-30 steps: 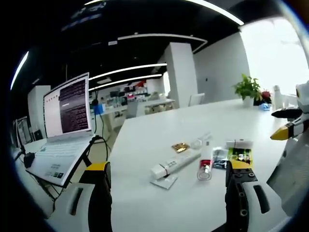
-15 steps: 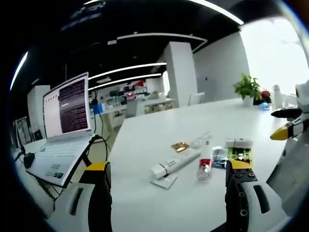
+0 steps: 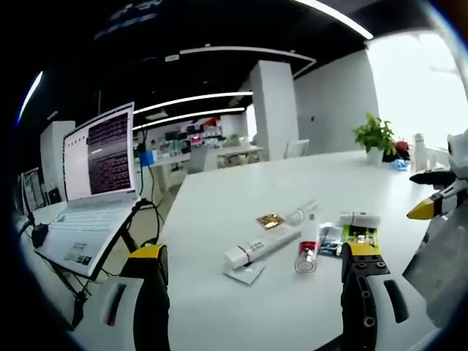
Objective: Arrange the skincare products in the storage area until every visible bottle or jar stands upright without overlapping.
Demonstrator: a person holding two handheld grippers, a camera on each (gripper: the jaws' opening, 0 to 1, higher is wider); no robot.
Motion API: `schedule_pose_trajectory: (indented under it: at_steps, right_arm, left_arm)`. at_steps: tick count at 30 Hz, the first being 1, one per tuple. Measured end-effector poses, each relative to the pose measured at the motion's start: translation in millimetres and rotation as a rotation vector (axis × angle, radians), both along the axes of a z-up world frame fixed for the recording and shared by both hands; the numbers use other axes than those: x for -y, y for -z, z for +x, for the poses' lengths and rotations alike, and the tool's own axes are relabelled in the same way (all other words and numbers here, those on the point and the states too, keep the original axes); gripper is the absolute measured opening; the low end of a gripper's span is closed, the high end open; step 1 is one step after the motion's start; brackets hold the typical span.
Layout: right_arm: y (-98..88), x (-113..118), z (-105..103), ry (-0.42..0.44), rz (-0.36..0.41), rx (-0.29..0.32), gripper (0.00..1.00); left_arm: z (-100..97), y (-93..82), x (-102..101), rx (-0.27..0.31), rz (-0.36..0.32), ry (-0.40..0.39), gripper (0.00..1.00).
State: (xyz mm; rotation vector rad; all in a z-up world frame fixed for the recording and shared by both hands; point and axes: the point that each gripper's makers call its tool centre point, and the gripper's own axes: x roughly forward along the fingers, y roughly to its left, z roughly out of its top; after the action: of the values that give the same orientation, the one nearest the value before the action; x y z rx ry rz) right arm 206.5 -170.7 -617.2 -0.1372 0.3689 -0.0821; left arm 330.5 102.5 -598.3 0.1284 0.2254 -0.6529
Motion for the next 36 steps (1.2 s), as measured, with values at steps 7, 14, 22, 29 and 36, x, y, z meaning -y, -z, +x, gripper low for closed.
schedule_pose_trajectory:
  at_steps: [7,14,22,29,36]
  right_arm:
    - [-3.8,4.5,-0.5,0.011,0.02,0.009,1.0]
    - [-3.2,2.0,0.2,-0.002,0.022,0.008,1.0]
    - [-4.8,0.5,0.3,-0.016,0.022,0.016,1.0]
    - [-8.1,3.5,3.1,-0.012,0.047,0.029,1.0]
    - [-10.1,2.7,7.2,-0.018,0.061,0.034,1.0]
  left_arm:
    - [-3.9,2.5,4.1,-0.065,-0.008,0.035,0.97]
    - [-3.8,-5.0,22.8,-0.046,0.018,0.086,0.97]
    - [-2.4,5.6,51.6,-0.081,0.071,0.173,0.97]
    - [6.0,17.7,68.6,-0.109,0.114,0.217,0.97]
    - [12.3,27.2,83.1,-0.126,0.15,0.254,0.88]
